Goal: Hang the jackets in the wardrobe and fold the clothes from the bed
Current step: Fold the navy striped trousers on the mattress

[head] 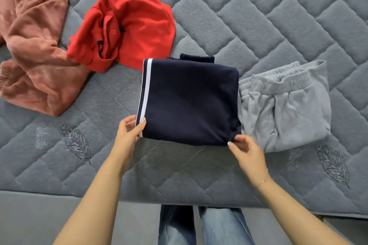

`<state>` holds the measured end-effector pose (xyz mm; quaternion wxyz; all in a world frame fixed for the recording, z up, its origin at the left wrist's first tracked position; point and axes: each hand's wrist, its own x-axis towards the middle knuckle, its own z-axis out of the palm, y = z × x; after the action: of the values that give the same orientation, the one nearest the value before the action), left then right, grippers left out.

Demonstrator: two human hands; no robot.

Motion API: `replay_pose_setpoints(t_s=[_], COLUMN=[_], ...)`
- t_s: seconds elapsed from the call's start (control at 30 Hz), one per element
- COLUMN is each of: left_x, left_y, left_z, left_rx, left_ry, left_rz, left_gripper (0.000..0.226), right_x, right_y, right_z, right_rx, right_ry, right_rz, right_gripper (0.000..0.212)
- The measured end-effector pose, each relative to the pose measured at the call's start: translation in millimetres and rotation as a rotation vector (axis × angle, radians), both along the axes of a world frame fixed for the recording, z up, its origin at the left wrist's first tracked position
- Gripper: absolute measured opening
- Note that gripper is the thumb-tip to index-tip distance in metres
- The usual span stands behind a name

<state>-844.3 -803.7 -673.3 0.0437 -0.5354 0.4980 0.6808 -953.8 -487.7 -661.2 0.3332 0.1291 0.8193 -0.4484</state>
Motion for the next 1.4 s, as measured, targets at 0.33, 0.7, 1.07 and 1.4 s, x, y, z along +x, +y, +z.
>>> replay_pose_setpoints(t_s=[0.33,0.7,1.07,1.4], left_x=[-80,-8,187,464], left_y=[-17,16,92,262], left_z=[14,100,268,490], left_rx=[0.334,0.581,0.291,-0.033], left_ry=[-0.116,0.163,0.258,0.256], left_rz=[-0.330,0.169,0.599,1.052], left_gripper=[0.056,0.037,0.022,0.027], right_x=[-80,-85,29,299], right_y=[-65,-102,-144,-150], right_z=[-19,21,210,423], right_rx=[-0.163,-0.415,-0.464,-0.446], right_ry=[-0.154,-0.851,-0.791,-0.876], right_rz=[0.009,0.131,0.643,1.341], right_gripper=[0.070,0.055,0.035,0.053])
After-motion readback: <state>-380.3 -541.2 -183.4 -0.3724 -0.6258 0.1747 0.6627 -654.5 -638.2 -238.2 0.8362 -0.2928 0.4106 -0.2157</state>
